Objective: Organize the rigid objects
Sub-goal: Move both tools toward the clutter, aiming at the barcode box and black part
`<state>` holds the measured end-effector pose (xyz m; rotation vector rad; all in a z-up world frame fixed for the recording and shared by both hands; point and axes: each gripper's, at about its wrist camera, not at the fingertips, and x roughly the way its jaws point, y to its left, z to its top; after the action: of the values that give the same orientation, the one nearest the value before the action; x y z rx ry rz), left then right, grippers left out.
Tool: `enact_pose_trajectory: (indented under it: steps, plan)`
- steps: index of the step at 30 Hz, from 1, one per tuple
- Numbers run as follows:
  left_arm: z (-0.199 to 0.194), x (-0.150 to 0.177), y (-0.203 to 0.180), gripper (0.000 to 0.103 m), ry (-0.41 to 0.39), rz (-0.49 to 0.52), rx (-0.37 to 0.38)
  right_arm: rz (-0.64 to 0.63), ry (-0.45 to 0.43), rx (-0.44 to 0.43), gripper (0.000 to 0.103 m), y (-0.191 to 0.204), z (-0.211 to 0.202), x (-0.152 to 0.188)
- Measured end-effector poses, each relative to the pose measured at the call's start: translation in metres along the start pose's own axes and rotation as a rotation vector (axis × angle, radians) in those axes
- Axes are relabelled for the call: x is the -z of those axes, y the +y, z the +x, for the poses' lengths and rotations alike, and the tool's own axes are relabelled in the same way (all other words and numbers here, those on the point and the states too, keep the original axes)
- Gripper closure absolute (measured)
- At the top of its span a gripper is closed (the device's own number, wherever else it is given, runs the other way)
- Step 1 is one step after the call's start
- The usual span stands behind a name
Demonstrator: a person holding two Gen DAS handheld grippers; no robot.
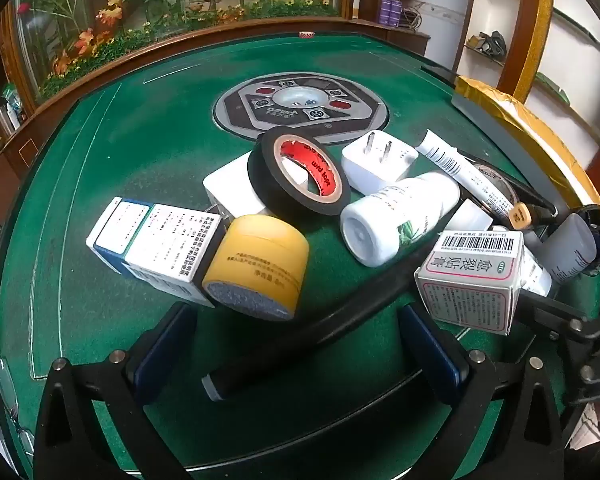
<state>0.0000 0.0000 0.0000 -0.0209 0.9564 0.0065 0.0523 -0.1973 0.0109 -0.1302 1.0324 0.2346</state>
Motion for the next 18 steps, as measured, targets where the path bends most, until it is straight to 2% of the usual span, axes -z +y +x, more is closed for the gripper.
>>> enact_pose_trajectory:
  steps: [2, 7, 9, 15, 18]
  plan:
    - [0.0, 0.0, 0.0, 0.0, 0.0, 0.0, -0.001, -0.002, -0.006, -0.012, 0.001, 0.0, -0.001, -0.001]
    - [0.0, 0.0, 0.001, 0.0, 0.0, 0.001, 0.0, -0.056, -0.085, -0.07, 0.001, 0.004, -0.018, -0.005]
    - [0.0, 0.0, 0.0, 0.0, 0.0, 0.001, -0.001, -0.103, -0.146, -0.072, 0.001, -0.006, -0.047, 0.021]
    - [0.0, 0.0, 0.0, 0.0, 0.0, 0.001, -0.001, -0.12, -0.16, -0.086, 0.003, -0.017, -0.057, 0.027]
    - [0.0, 0.0, 0.0, 0.0, 0.004, 0.002, 0.002, -0.125, -0.167, -0.094, 0.007, -0.023, -0.063, 0.031]
